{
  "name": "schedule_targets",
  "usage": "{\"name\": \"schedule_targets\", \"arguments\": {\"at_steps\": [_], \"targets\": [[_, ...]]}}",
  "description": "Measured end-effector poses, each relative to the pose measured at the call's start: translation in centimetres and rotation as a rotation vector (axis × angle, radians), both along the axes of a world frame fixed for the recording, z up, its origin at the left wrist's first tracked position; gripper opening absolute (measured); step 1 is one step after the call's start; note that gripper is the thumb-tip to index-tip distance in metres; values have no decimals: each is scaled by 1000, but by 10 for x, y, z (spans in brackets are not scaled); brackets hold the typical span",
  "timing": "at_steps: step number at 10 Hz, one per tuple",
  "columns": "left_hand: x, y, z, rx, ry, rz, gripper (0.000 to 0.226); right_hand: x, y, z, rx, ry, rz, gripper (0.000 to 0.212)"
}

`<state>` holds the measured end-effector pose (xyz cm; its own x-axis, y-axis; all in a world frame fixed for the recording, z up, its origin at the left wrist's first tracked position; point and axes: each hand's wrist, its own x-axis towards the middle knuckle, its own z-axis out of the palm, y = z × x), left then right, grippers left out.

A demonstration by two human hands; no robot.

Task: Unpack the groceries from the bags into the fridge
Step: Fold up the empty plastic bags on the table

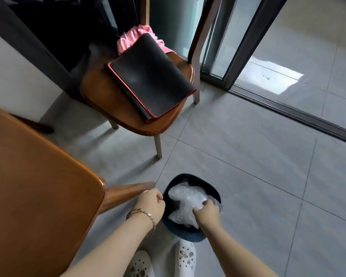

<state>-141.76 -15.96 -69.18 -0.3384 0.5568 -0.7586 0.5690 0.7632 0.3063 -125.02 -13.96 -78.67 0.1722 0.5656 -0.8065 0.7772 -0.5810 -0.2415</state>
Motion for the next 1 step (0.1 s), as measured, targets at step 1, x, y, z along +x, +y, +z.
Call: {"name": "schedule_targets", "arguments": {"at_steps": [1], "targets": [[1,-4,4,-16,4,4,19,1,0,-3,-10,0,124,26]]}}
